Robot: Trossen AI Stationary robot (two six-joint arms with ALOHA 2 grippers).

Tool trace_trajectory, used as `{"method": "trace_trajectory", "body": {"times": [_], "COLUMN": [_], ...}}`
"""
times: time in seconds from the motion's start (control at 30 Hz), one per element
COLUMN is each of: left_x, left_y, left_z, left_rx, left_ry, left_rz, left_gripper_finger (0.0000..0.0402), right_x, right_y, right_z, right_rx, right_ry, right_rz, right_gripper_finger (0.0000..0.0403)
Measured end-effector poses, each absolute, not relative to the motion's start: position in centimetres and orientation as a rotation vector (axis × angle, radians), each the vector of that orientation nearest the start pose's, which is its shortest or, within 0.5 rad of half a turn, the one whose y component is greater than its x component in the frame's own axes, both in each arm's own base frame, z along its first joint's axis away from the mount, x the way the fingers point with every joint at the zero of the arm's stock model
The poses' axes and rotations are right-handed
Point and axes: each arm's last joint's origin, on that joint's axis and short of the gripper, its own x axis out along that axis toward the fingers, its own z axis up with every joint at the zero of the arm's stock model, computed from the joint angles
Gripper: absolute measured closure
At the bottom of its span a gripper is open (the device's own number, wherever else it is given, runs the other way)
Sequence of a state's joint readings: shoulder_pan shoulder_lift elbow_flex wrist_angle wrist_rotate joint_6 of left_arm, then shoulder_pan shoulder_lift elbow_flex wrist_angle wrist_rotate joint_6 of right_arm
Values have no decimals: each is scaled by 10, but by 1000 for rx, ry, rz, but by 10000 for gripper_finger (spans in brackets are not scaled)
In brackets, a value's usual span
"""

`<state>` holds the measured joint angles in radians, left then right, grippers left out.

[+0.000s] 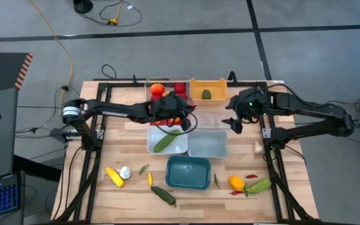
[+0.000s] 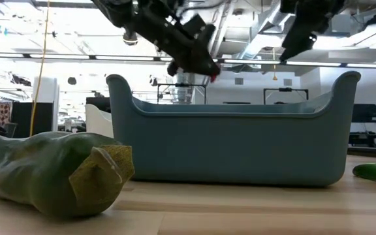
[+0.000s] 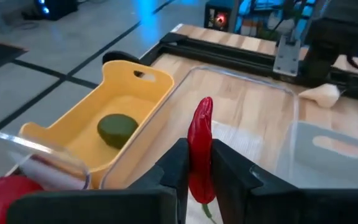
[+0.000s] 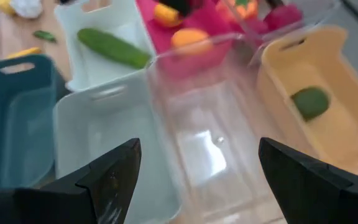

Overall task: Sort produce into baskets
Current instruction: Put the top red chili pepper into the bottom transparent bin, then put the yellow lemon into the red bin

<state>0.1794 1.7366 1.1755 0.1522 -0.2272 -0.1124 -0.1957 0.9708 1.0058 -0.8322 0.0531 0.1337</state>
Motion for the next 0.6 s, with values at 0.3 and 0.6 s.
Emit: {"method": "trace_trajectory", "body": {"times": [0.3, 0.6], "left_x": [425, 447], "left_y": [93, 97], "left_z": [226, 223], "left_rx": [-62, -58], "left_ry": [428, 422], "left_rz": [344, 320], "left_gripper_finger": [316, 312], "right_x": [171, 164], "right_y": [-8, 16], "right_z": [315, 309], "right_rx": [305, 379], "right_ry": [882, 993], "right_rz": [-228, -197], "right_gripper_finger": [52, 52]}}
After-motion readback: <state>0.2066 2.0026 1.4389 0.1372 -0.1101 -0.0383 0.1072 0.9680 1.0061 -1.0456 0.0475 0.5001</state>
